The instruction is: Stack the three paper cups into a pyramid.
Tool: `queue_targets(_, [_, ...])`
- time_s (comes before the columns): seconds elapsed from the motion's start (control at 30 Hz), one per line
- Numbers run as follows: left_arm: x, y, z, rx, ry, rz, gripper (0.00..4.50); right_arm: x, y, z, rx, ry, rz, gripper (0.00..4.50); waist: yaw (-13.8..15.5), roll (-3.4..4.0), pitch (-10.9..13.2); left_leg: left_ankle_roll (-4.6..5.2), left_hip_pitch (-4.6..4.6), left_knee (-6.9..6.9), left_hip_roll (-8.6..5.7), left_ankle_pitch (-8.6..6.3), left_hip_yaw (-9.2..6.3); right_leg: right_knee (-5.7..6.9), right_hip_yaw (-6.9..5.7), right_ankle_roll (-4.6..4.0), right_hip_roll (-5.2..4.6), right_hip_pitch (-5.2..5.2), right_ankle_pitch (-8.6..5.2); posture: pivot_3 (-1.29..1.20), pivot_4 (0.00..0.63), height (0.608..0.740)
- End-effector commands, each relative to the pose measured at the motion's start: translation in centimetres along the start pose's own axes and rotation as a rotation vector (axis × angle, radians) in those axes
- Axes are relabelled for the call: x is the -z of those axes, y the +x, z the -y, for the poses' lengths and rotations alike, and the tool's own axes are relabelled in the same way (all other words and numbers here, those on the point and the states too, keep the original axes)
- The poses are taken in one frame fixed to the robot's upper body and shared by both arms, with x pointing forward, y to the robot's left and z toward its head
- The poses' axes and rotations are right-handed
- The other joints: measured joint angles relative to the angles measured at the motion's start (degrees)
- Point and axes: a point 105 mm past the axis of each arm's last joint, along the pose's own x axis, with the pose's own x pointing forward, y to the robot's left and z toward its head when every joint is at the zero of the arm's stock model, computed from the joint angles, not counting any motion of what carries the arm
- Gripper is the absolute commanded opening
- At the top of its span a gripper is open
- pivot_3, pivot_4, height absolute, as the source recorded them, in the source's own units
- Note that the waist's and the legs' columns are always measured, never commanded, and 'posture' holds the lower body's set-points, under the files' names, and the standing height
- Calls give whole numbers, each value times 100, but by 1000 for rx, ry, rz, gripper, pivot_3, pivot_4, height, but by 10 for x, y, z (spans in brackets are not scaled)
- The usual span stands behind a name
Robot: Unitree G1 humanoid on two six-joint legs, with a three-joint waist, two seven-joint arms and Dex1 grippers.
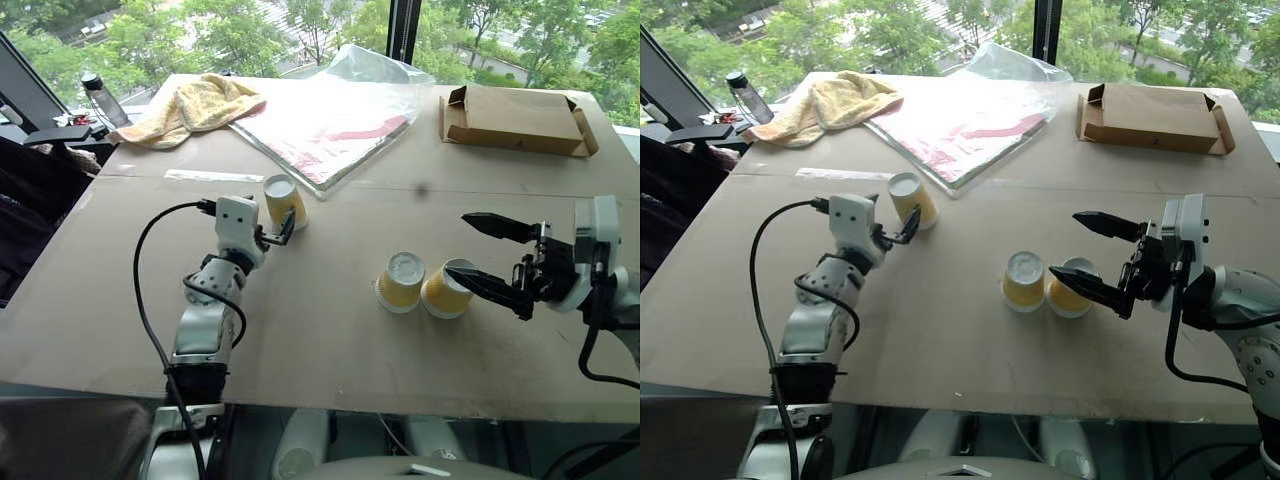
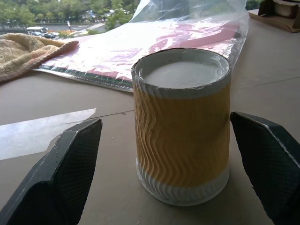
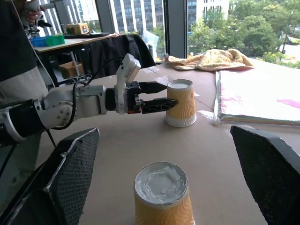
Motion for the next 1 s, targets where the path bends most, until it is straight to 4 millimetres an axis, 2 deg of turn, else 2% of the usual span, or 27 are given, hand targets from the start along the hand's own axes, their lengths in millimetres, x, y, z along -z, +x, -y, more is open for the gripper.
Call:
queue_targets(0.03, [-11,9,2,10,8,43,4500,-9,0,-5,-5,-50,21,4447,7,0,0,0,0,0,0,0,-1,0,0,0,0,0,0,0,150,740])
queue_targets(0.17, [-11,15,-1,-16,-17,40,4500,-8,1,-5,-3,-51,22,4447,7,0,0,-1,1,0,0,1,0,1,0,0,0,0,0,0,150,740])
queue_targets(0.3, [-26,20,-8,-42,15,94,4500,-8,1,-4,-1,-53,22,4447,15,-1,0,-2,0,0,0,1,0,1,-1,0,0,0,0,0,150,740])
queue_targets(0.43, [-31,23,-3,1,41,105,4500,-7,1,-4,-1,-56,20,4447,20,-1,0,-2,-1,1,0,1,-1,1,-2,0,0,0,0,0,150,740])
queue_targets(0.7, [-27,24,0,28,39,87,4500,-4,1,-4,5,-58,17,4447,17,-1,0,-3,-1,1,0,2,-1,1,-2,0,0,0,0,0,150,740])
queue_targets(0.8, [-24,24,-3,20,26,76,3712,-5,1,-4,7,-59,18,4500,17,-1,0,-3,-1,1,0,2,-1,0,-2,0,0,0,0,0,150,740])
queue_targets(0.83, [-23,24,-3,22,27,72,3123,-4,1,-4,7,-59,17,4500,16,-1,0,-3,-1,1,0,2,-1,0,-2,0,0,0,0,0,150,740])
queue_targets(0.9, [-22,24,-3,24,27,67,2462,-4,1,-4,7,-59,16,4500,18,-1,0,-3,0,1,0,2,-1,1,-2,0,0,0,0,0,150,740])
queue_targets(1.0, [-25,24,-2,32,32,78,2446,-4,1,-4,9,-59,15,4500,18,-1,0,-3,-1,1,0,2,-1,1,-2,0,0,0,0,0,150,740])
